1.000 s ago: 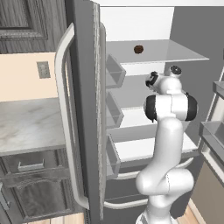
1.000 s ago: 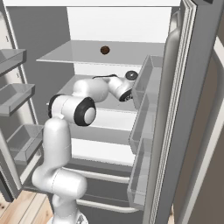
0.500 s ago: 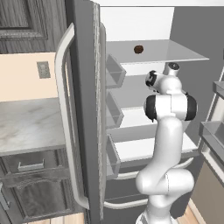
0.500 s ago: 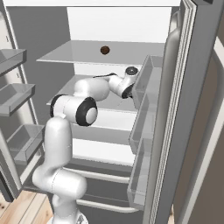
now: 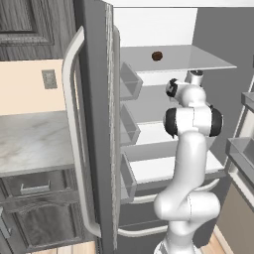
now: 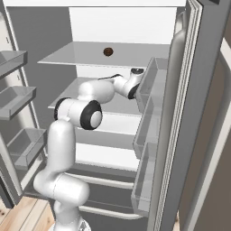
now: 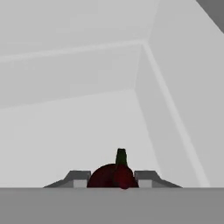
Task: Move the walnut and cherry from the second highest shelf to the top shelf to make space. Then, place the pitcher from the counter on the cleared second highest shelf.
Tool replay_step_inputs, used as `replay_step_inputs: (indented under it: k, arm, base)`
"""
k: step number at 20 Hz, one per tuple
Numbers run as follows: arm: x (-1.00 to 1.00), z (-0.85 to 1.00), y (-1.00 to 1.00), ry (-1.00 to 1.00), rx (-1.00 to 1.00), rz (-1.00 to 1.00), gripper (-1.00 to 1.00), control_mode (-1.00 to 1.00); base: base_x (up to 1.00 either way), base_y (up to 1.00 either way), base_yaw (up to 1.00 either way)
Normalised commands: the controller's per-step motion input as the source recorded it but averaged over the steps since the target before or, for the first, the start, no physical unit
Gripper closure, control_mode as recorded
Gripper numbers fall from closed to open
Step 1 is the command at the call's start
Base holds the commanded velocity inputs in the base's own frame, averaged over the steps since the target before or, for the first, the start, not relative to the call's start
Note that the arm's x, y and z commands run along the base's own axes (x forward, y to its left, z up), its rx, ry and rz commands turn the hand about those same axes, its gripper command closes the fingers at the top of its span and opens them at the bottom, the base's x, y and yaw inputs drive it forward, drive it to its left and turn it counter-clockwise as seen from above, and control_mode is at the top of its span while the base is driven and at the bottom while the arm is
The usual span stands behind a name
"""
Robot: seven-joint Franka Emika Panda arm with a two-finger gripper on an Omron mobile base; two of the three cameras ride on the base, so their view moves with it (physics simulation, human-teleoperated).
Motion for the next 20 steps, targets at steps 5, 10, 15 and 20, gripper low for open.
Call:
replay_step_inputs:
  k: [5, 10, 15, 20]
  arm:
    - [-0.28, -0.4, 0.07, 0.02, 0.0, 0.01, 1.0, -1.0]
    - [-0.97, -0.16, 0.37, -0.04, -0.01, 0.1, 1.0, -1.0]
    - [-1.0, 0.01, 0.68, -0.18, -0.08, 0.14, 1.0, -1.0]
    - [-1.0, 0.28, 0.47, -0.31, -0.1, 0.08, 1.0, -1.0]
  base:
    - [0.0, 0.0, 0.0]
    - [0.0, 0.0, 0.0]
    - [0.0, 0.0, 0.0]
    - [0.0, 0.0, 0.0]
